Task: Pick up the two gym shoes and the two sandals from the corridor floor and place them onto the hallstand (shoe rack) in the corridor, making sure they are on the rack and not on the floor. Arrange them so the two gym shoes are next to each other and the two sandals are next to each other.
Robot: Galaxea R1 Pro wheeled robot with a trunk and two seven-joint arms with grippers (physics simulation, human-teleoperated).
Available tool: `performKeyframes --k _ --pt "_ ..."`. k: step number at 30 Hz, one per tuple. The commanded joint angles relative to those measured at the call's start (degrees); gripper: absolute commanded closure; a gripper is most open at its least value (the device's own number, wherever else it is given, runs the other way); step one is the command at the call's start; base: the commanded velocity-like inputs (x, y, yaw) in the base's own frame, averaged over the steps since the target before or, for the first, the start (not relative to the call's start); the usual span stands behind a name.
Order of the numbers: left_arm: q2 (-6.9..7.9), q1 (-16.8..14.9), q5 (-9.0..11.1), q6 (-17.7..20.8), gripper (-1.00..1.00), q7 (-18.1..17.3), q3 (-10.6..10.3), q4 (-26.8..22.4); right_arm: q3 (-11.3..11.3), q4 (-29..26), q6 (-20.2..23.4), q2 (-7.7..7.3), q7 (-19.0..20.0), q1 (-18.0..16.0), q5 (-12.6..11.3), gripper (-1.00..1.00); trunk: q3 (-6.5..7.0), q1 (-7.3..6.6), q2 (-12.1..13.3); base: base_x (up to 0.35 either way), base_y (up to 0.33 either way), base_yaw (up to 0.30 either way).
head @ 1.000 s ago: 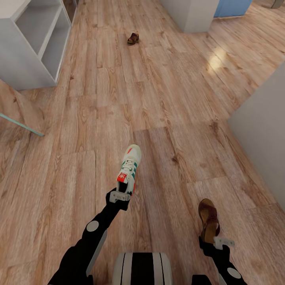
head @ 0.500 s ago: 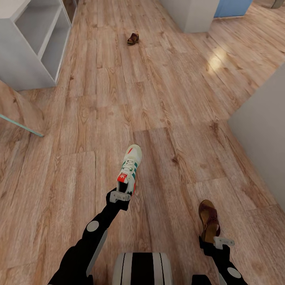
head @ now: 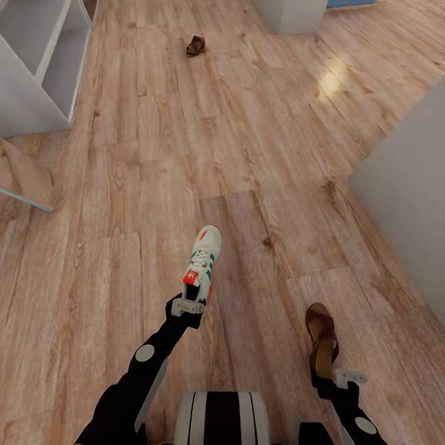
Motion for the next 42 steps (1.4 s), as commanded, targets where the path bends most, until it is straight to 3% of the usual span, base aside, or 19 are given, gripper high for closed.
performKeyframes --k 1,9,14,17,42 --pt "-0.02 0.0 -0.06 0.22 1.0 -0.23 0.07 -0.07 0.03 0.04 -0.2 0.0 -0.02 -0.02 -0.27 -1.0 -0.05 -0.01 -0.01 0.0 0.0 -0.053" --pt "-0.02 -0.01 -0.06 0.22 1.0 -0.23 0.01 -0.07 -0.01 0.07 -0.2 0.07 -0.1 -0.02 -0.27 -1.0 -0.23 -0.01 -0.01 0.0 0.0 -0.005" --pt "-0.02 -0.01 -0.06 0.22 1.0 -0.23 0.05 -0.07 0.02 0.03 -0.2 0.04 -0.11 -0.02 -0.27 -1.0 -1.7 0.12 -0.08 0.0 0.0 0.056" --pt "-0.02 -0.01 -0.06 0.22 1.0 -0.23 0.0 -0.07 0.04 0.02 -0.22 0.05 -0.07 -0.02 -0.27 -1.0 -1.91 0.12 -0.08 0.0 0.0 0.067" --pt "-0.11 0.04 -0.06 0.22 1.0 -0.23 -0.02 0.02 0.04 0.05 -0.29 0.05 -0.11 -0.02 -0.27 -1.0 -2.05 0.12 -0.08 0.024 0.01 0.006"
